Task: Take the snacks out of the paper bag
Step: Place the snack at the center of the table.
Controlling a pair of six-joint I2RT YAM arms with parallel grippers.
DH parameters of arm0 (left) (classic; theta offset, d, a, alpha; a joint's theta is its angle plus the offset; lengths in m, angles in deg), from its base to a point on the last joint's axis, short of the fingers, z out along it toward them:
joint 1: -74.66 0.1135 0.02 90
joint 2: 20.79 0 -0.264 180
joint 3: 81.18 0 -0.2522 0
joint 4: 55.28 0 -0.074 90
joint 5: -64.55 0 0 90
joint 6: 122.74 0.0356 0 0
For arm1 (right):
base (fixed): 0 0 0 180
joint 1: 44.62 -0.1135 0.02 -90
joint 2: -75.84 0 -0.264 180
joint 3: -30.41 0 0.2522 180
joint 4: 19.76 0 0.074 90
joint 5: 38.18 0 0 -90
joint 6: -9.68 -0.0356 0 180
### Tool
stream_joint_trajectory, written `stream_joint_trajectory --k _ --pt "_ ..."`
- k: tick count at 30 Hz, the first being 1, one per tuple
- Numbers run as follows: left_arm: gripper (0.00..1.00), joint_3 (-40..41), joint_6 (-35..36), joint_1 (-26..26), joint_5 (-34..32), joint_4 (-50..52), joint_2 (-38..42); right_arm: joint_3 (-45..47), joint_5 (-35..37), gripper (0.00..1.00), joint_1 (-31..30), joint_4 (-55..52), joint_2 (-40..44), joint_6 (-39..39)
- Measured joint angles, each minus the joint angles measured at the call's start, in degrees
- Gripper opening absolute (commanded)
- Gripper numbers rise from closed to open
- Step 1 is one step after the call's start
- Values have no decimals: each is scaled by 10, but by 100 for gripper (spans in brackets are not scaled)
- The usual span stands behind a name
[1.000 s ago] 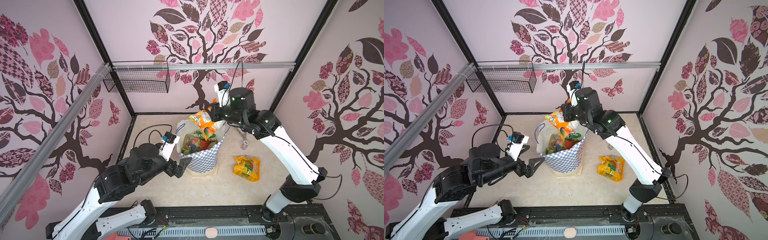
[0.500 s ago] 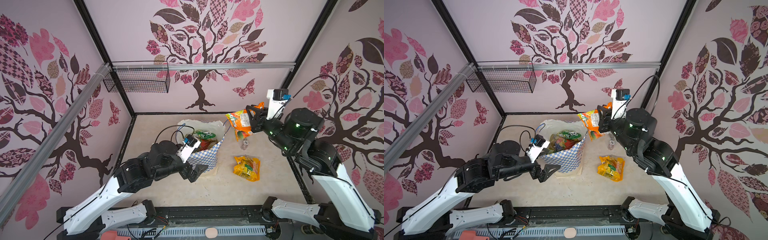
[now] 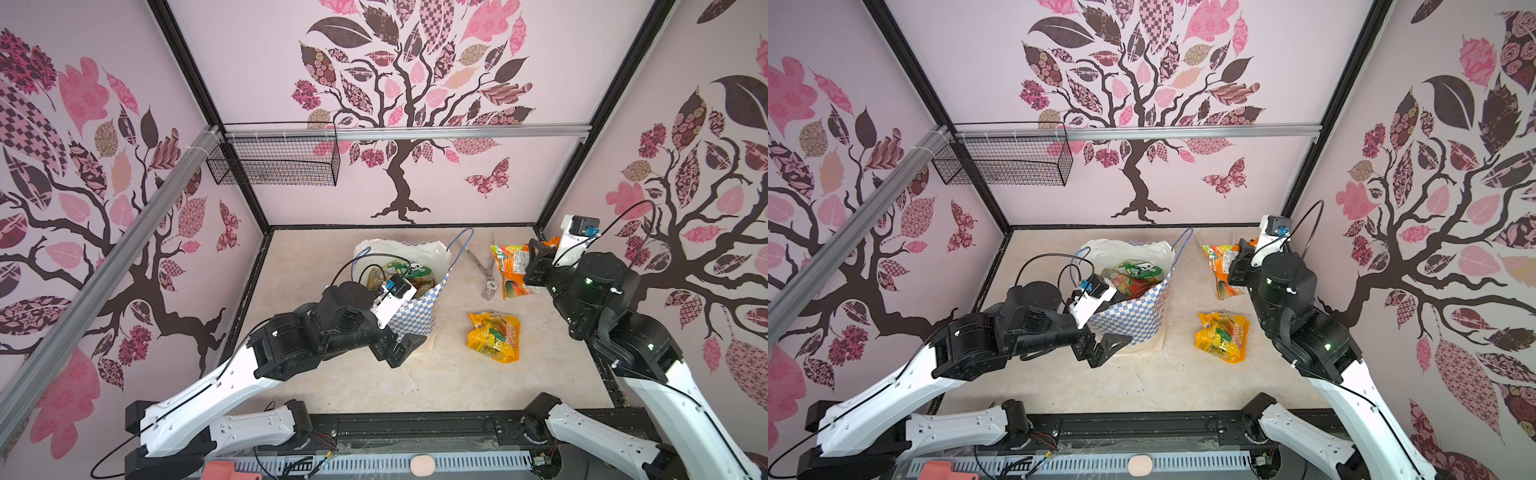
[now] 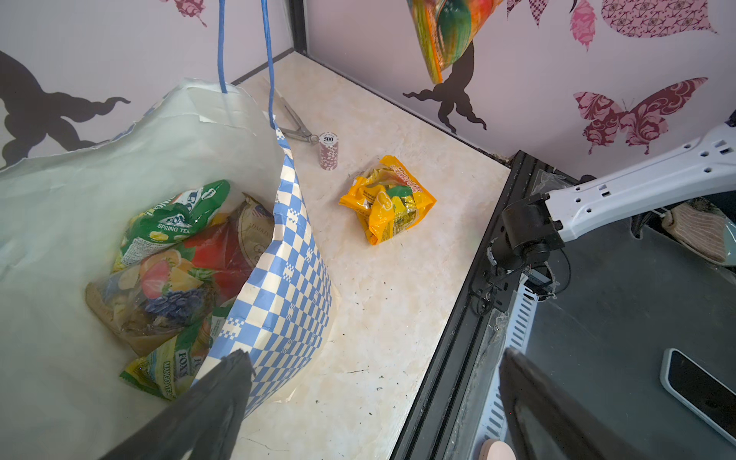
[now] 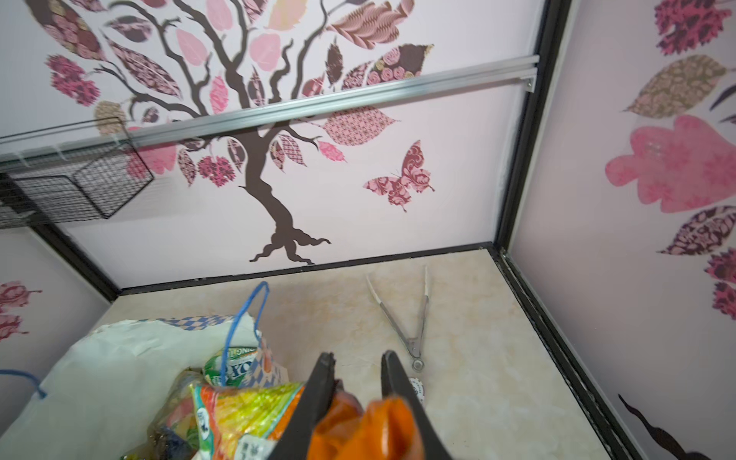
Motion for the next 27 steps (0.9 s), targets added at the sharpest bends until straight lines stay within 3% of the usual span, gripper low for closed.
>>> stream_joint_trajectory --k 4,7,16,27 --pt "99 0 0 0 -7 2 8 46 -80 0 79 9 -22 -31" --pt "98 0 0 0 -12 3 12 77 -133 0 104 25 -52 -50" --pt "98 0 -2 0 -32 11 28 152 -260 0 106 126 -172 -103" --pt "99 0 -2 0 -58 17 42 190 -325 0 107 210 -290 -139"
